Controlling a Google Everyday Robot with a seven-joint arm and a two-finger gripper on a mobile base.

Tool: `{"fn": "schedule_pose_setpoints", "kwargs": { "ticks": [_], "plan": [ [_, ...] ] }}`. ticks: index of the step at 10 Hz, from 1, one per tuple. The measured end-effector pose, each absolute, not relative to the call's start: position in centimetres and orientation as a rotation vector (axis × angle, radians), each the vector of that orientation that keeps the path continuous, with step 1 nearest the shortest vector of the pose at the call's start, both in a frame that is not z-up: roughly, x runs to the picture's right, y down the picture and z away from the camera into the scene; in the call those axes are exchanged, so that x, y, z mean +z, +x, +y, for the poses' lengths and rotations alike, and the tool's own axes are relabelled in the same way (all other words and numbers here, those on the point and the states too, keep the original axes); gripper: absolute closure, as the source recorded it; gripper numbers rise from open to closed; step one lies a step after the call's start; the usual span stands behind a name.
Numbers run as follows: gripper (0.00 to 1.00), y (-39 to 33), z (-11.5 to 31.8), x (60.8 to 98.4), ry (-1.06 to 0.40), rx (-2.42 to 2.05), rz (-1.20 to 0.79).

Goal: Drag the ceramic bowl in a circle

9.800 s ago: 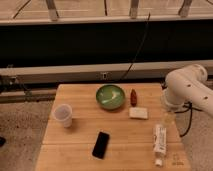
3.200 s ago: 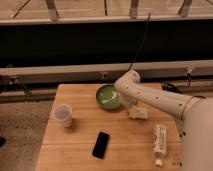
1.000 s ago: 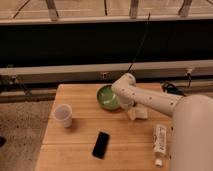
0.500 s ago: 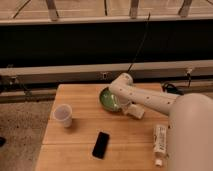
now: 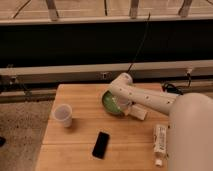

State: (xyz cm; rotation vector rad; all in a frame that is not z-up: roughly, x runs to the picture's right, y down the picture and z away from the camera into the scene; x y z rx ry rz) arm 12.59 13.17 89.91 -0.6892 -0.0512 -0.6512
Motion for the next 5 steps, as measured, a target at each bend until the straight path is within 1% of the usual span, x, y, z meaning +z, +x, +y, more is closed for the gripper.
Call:
{"fn": "schedule_pose_setpoints", "kwargs": {
  "ticks": [5],
  "plan": [
    [0.99, 12.74, 13.13, 89.76, -0.692, -0.652, -0.049]
  ]
}}
